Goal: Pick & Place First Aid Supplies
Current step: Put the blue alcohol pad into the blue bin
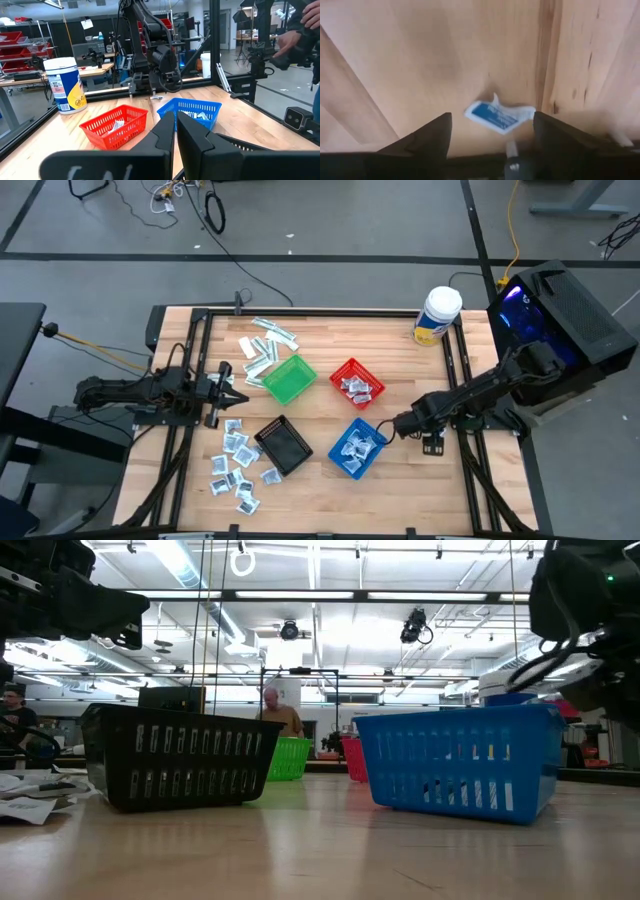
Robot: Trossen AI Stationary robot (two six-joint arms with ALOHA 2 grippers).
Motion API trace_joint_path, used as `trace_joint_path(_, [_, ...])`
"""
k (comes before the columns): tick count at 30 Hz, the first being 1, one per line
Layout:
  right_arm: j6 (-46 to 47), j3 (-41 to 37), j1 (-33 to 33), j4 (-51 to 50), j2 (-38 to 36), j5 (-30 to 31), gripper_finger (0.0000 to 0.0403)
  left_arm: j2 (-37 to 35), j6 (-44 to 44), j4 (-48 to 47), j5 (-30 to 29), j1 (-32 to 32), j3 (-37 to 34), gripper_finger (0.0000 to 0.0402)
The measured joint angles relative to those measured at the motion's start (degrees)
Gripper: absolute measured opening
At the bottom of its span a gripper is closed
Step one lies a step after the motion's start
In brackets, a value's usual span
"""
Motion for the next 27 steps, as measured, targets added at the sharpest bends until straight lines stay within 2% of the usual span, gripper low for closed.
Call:
trace_joint_path(7, [0.2,0.0,0.2,-1.5,0.0,0.0,0.0308,0.0,0.0,0.0,0.0,0.0,0.0,0.0025])
trace_joint_path(27, [1.3,0.0,0.7,-1.4,0.0,-0.9,0.0310,0.0,0.0,0.0,0.0,0.0,0.0,0.0025])
